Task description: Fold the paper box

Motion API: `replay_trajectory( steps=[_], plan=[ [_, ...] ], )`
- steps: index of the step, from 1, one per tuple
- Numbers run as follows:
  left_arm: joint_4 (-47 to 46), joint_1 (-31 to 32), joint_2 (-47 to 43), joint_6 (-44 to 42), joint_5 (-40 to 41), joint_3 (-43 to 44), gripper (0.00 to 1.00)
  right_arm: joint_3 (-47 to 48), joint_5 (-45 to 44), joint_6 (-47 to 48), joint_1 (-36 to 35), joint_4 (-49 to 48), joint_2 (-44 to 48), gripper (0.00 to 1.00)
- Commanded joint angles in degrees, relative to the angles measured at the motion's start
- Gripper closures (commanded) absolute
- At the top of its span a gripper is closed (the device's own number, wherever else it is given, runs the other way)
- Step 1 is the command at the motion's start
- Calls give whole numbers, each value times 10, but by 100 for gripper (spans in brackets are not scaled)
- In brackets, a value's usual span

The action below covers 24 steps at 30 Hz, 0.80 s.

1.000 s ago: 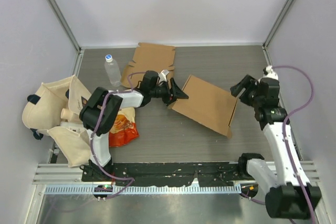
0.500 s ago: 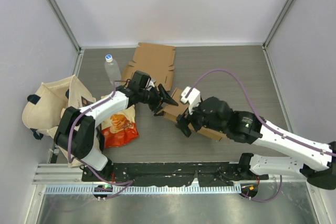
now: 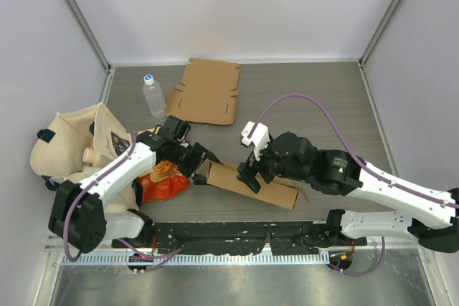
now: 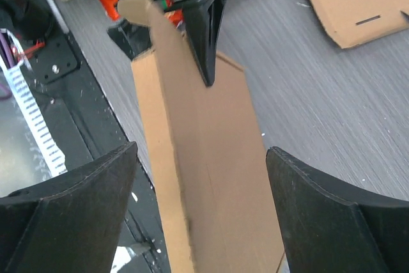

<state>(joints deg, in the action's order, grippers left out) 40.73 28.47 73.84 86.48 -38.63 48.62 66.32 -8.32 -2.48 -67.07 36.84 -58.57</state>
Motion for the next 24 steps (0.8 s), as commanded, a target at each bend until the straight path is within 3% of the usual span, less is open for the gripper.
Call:
replay_trajectory(
  steps=[1,7,14,20,24],
  plan=[
    [86,-7,-29,60,24,20,97,-1,20,41,-14,-17,14,12],
    [178,-30,-4,20,40,69,95,21,59,66,-14,4,-56,11],
    [262,-71,62,-29,59,160,83,0,35,92,-14,-1,-83,11],
    [268,-73,146,-76,43,198,79,4,15,112,-13,-2,-105,11],
    [248,-73,170,-82,54,206,59,-10,15,106,8,-17,-119,11]
  ],
)
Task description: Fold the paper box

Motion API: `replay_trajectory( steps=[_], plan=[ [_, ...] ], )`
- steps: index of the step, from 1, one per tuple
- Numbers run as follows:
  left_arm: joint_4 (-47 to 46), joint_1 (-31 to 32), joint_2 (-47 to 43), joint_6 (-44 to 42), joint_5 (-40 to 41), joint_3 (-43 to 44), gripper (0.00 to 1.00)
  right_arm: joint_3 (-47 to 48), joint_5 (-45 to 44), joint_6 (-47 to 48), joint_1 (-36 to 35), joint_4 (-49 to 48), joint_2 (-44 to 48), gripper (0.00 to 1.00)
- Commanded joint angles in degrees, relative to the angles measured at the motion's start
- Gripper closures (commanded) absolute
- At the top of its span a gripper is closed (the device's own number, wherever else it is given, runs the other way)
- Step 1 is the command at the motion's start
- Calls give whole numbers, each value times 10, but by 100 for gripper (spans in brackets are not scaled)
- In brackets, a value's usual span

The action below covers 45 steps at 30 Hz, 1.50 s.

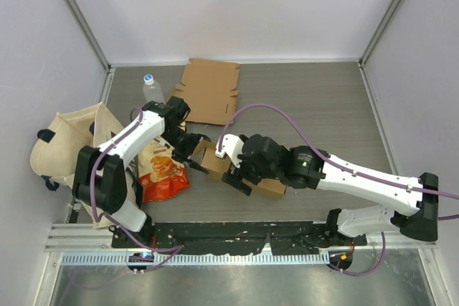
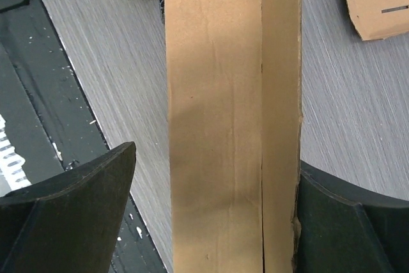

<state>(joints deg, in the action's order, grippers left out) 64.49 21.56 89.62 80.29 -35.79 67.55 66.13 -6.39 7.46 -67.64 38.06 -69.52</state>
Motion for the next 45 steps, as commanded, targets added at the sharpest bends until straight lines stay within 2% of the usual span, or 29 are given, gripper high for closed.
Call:
replay_trajectory(
  steps=[1,2,4,7,8,10,15,20,23,24,27,28,32,36,39,42,45],
  plan=[
    [1,-5,14,-21,27,14,53,-18,7,4,25,-35,-10,11],
    [-4,-5,18,-26,26,11,46,-24,9,4,30,-49,-6,10],
    [-2,-5,27,-37,27,7,38,-35,9,1,41,-57,-3,10],
    [5,-6,22,-68,48,11,18,-47,25,2,66,-63,4,10],
    [2,-9,20,-74,50,8,7,-49,36,3,79,-62,6,10],
    [-15,-22,8,-89,58,7,0,-52,44,9,87,-62,10,10],
    [-44,-53,-45,-119,103,19,0,-53,57,14,98,-61,16,10],
    [-56,-71,-102,-215,198,64,0,-43,57,-5,100,-62,16,10],
    [-77,-70,-177,-272,263,56,0,-33,30,-31,100,-62,20,9],
    [-128,-71,-225,-283,263,39,0,-24,16,-39,101,-58,22,9],
    [-185,-65,-318,-337,242,-15,9,-19,4,-67,103,-49,42,8],
    [-191,-62,-337,-352,239,-31,16,-15,5,-73,103,-46,50,8],
    [-205,-38,-405,-420,204,-101,22,16,-31,-123,104,-14,98,7],
    [-247,1,-420,-462,187,-123,15,33,-102,-213,104,47,153,5],
    [-259,47,-386,-500,182,-104,15,35,-152,-275,104,123,177,5],
    [-230,94,-366,-548,202,-87,18,13,-125,-352,104,183,247,6],
    [-234,101,-372,-566,199,-108,23,0,-109,-393,104,216,255,11]
  ],
)
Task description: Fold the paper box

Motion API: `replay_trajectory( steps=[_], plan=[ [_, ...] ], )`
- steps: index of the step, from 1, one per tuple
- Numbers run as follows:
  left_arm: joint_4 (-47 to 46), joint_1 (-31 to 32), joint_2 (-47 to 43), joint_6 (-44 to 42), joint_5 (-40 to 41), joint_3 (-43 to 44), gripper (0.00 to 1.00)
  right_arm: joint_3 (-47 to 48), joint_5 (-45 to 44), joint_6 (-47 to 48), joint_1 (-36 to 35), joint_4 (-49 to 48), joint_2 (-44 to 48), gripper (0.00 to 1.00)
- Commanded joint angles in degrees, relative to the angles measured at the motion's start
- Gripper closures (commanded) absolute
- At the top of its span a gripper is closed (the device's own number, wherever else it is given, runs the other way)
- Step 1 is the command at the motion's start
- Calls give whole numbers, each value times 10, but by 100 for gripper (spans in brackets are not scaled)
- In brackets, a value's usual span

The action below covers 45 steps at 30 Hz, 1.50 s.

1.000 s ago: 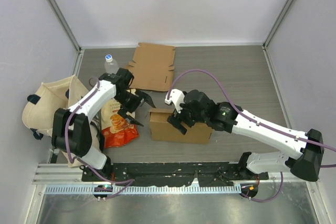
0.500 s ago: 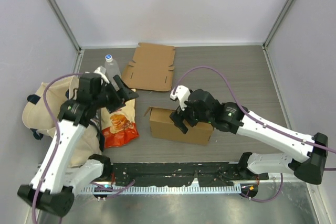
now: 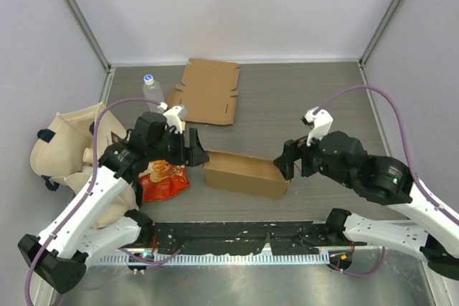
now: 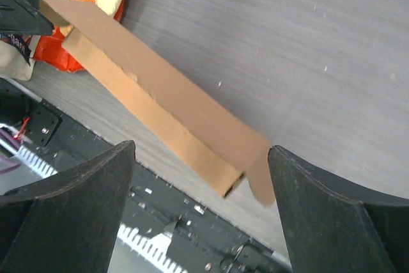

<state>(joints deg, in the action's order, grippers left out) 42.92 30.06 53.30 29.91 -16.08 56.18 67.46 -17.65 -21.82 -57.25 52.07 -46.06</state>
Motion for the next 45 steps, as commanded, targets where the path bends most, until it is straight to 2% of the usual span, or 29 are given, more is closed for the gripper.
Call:
replay_trajectory(
  steps=[1,2,4,5,7,13,14,18,20,22,25,27,28,34,39,42,43,45],
  plan=[
    [-17,17,-7,-64,4,4,27,-15,5,-105,0,82,19,12],
    [-20,18,0,-65,3,2,32,-18,-3,-111,0,89,16,18],
    [-20,19,6,-71,13,5,34,-20,-18,-119,1,102,13,30],
    [-20,19,10,-75,17,5,34,-26,-23,-118,0,102,12,41],
    [-18,20,15,-82,24,8,34,-33,-24,-107,0,98,6,47],
    [-16,21,22,-84,29,15,39,-85,-40,-104,0,67,-1,47],
    [-17,21,22,-84,34,16,41,-89,-49,-111,0,66,-9,51],
    [-7,24,28,-67,42,24,49,-91,-77,-117,-3,65,-31,52],
    [-6,27,28,-61,45,25,47,-86,-104,-119,-8,73,-27,50],
    [-6,33,23,-58,52,24,44,-81,-121,-120,-9,82,-7,43],
    [-13,36,19,-56,54,22,46,-86,-131,-125,-9,90,16,41],
    [-20,37,19,-55,61,17,50,-92,-126,-128,-9,88,21,44],
    [-20,37,22,-55,62,16,53,-99,-123,-130,-9,87,21,50],
    [-18,39,23,-55,74,18,62,-111,-113,-149,-9,74,33,72],
    [-28,39,30,-53,58,22,67,-118,-102,-145,-9,58,26,80],
    [-28,42,33,-55,64,28,62,-104,-102,-139,-8,58,20,85],
    [-28,42,33,-56,66,31,51,-101,-104,-138,-9,58,21,85],
    [-29,43,29,-59,75,32,45,-96,-104,-135,-9,61,21,87]
  ],
)
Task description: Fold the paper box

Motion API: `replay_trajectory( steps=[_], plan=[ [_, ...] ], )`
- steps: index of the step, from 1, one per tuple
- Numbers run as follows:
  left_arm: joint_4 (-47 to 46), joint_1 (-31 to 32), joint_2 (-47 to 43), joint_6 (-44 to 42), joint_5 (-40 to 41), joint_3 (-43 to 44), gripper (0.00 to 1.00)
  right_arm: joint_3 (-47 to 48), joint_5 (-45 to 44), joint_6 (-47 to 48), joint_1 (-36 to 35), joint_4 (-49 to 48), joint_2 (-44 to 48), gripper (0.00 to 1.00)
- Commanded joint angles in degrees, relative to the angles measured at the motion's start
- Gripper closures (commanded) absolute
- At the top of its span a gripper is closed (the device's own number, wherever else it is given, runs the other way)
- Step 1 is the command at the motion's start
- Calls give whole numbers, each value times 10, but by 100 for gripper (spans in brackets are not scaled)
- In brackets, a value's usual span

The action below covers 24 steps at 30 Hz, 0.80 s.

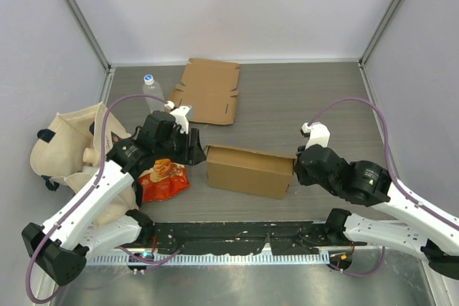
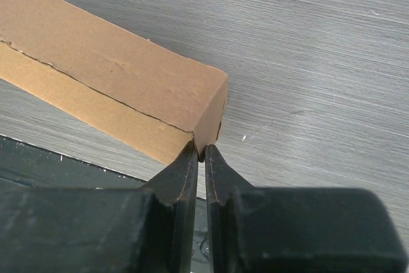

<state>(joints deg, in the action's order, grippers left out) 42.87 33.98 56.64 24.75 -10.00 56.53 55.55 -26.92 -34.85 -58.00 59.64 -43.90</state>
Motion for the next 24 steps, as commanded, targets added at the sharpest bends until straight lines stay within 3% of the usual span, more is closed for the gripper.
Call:
replay_trajectory(
  steps=[1,5,8,12,17,21,24],
  plan=[
    [-30,4,-6,-11,16,30,41,27,-9,-4,-2,-15,0,87],
    [-37,5,6,-30,0,38,38,39,-9,0,-2,-15,3,90],
    [-38,6,22,-37,-4,47,44,50,-6,4,-2,-14,0,94],
    [-39,7,34,-45,-5,50,57,58,0,5,-1,-16,0,99],
    [-25,6,36,-37,1,60,75,64,13,4,-3,-17,0,99],
    [-10,6,33,-25,9,80,100,55,16,4,-2,-19,1,99],
    [5,6,42,-12,0,103,100,49,19,1,-2,-22,0,99]
  ],
)
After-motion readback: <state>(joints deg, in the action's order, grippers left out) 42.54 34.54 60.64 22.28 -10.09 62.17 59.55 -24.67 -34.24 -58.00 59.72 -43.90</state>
